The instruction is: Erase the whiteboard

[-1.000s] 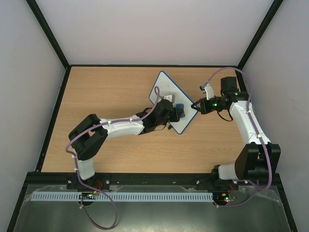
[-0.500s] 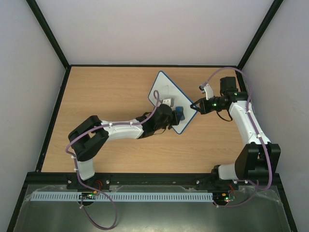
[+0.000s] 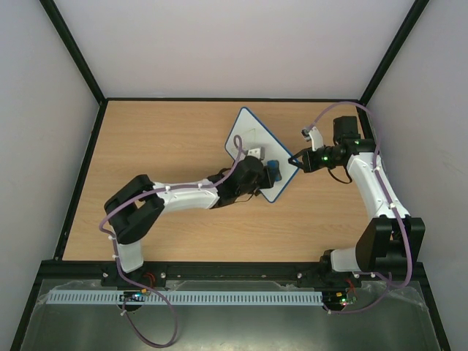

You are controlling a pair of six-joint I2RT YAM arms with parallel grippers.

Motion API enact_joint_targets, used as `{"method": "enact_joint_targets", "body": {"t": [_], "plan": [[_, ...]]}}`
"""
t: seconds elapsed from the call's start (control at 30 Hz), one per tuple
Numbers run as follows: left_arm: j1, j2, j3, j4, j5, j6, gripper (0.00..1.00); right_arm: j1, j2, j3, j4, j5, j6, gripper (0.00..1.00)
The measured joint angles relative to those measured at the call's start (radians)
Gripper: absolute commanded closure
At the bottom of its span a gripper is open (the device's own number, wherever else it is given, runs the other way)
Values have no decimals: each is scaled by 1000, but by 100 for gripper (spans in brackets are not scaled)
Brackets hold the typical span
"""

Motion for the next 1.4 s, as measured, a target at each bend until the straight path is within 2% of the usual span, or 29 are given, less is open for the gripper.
{"method": "enact_joint_targets", "body": {"t": [0.2,0.33,0.57,0.83,1.07,1.27,1.4], "plan": [[-11,-10,139,-14,-12,7,97,-1,0,-5,12,4,16,98],[-14,14,180,-40,-34,-8,97,-2,0,-8,26,23,20,98],[-21,39,141,-97,-92,-48,97,-6,-2,-13,40,45,20,98],[-19,58,78,-188,-97,-62,97,-6,-5,-15,38,30,21,98],[-18,50,169,-256,-92,3,97,-5,-7,-17,36,28,22,98],[-11,31,275,-213,-44,67,97,-5,-7,-17,36,26,22,98],[6,31,268,-182,-21,74,97,-6,-7,-17,37,31,21,98]]}}
